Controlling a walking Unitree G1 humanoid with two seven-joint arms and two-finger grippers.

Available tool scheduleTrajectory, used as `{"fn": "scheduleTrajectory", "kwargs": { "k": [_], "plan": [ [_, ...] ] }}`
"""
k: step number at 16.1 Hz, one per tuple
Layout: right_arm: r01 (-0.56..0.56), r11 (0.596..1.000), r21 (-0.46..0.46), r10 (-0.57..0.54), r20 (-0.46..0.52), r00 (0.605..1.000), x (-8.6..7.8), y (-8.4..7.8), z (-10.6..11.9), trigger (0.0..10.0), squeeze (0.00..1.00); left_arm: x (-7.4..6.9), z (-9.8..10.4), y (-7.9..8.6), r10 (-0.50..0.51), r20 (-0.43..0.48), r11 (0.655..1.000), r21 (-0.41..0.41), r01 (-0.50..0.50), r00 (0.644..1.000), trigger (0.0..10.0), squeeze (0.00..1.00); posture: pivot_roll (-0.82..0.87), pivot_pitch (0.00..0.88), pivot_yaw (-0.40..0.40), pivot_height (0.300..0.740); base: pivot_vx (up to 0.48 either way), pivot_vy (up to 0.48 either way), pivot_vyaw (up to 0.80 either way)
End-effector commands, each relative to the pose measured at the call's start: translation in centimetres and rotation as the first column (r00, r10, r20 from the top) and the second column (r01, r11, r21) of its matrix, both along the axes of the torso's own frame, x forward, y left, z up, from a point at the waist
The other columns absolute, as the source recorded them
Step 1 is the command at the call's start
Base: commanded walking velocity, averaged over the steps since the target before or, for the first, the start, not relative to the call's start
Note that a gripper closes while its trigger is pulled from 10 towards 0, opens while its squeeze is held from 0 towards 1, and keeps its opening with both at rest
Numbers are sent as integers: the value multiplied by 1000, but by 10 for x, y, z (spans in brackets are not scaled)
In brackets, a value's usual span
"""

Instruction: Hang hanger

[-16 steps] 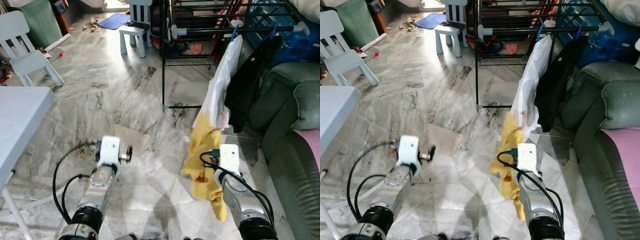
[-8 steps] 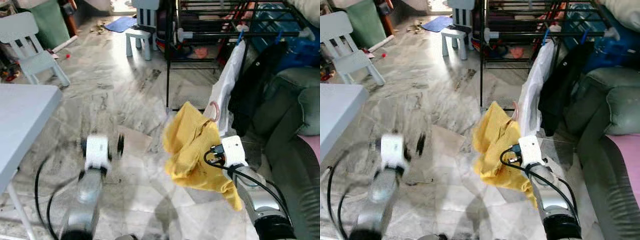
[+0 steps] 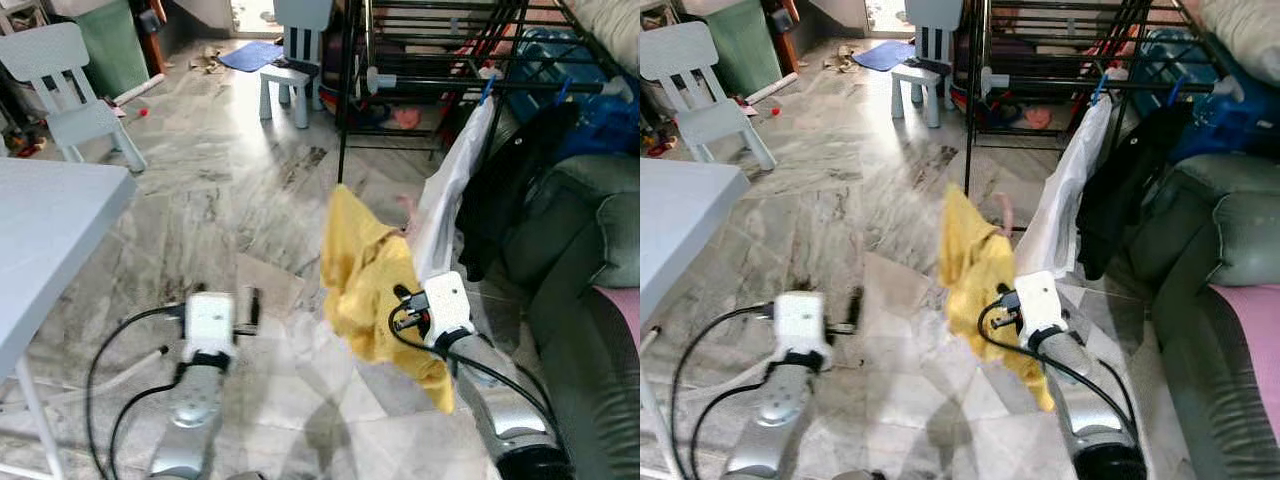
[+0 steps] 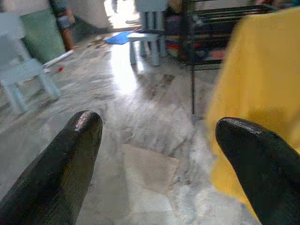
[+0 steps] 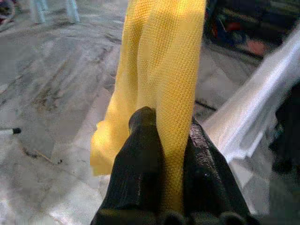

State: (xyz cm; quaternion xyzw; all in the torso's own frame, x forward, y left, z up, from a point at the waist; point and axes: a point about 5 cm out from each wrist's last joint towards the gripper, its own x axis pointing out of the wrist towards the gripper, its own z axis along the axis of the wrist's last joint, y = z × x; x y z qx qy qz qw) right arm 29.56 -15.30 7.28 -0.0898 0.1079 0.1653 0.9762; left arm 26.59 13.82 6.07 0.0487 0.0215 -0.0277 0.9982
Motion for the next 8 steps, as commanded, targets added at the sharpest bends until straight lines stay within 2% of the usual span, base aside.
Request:
{"fn": "scheduleTrajectory", "kwargs": {
  "k": [1, 2, 3, 8],
  "plan": [
    [-25, 1000, -3, 25, 82, 996, 4, 1, 15, 10000, 0, 3, 7, -4, -13, 20, 1000, 3, 13, 1000, 10000, 0, 20, 18, -31, 740, 0, 0, 0],
    [-29, 1000, -9, 30, 85, 996, 4, 1, 16, 10000, 0, 4, 8, -5, -11, 18, 1000, -3, 11, 1000, 10000, 0, 19, 20, -26, 740, 0, 0, 800],
    [-22, 1000, -1, 22, 79, 997, 4, 1, 16, 10000, 0, 5, 7, -6, -16, 10, 1000, -6, 16, 1000, 10000, 0, 19, 21, -22, 740, 0, -356, 800],
    [-6, 1000, 30, 4, 79, 997, -2, 12, 11, 10000, 0, 5, 5, -11, -35, -8, 999, 8, 35, 999, 10000, 0, 24, 32, 3, 740, 0, -434, 800]
  ]
}}
